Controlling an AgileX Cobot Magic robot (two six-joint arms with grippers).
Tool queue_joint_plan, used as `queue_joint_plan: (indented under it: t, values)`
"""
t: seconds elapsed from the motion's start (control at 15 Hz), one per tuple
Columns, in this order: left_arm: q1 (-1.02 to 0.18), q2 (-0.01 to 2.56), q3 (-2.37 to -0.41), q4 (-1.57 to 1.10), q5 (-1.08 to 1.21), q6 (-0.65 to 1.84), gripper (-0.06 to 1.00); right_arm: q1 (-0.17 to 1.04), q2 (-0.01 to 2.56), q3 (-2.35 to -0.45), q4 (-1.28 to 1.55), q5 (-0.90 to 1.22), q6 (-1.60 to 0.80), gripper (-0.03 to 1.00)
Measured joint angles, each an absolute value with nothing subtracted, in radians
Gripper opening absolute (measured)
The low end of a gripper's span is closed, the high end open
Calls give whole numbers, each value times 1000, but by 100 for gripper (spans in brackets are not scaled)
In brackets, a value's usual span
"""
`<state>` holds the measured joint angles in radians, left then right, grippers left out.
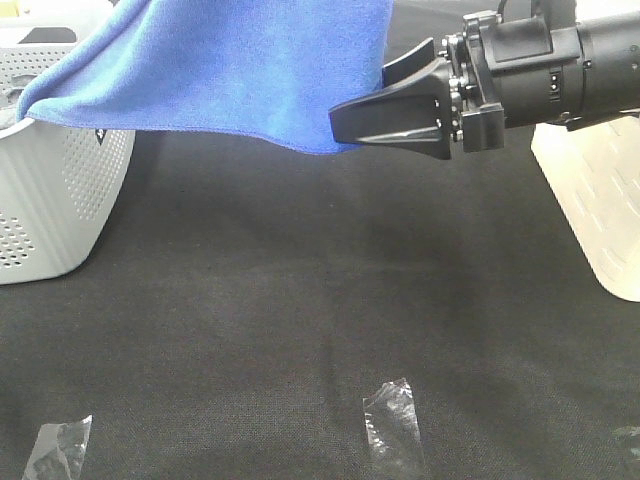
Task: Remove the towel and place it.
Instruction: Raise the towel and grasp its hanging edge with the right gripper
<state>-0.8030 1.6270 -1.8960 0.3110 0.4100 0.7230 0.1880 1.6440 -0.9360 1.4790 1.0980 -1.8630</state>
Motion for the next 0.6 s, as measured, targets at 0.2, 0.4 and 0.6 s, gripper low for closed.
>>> queue_joint_plan:
  t: [0.2, 0.4, 0.6]
  values:
    - [-799, 1627, -1896, 311, 442, 720, 0, 188, 1644, -936, 1495, 1077, -1859, 14]
    - [-798, 1627, -1896, 311, 444, 720, 0, 188, 1644, -936, 1507, 1083, -1845, 3]
    - [-798, 1627, -1896, 297, 457, 713, 0, 188, 1644, -936, 1524, 1057, -1757, 3]
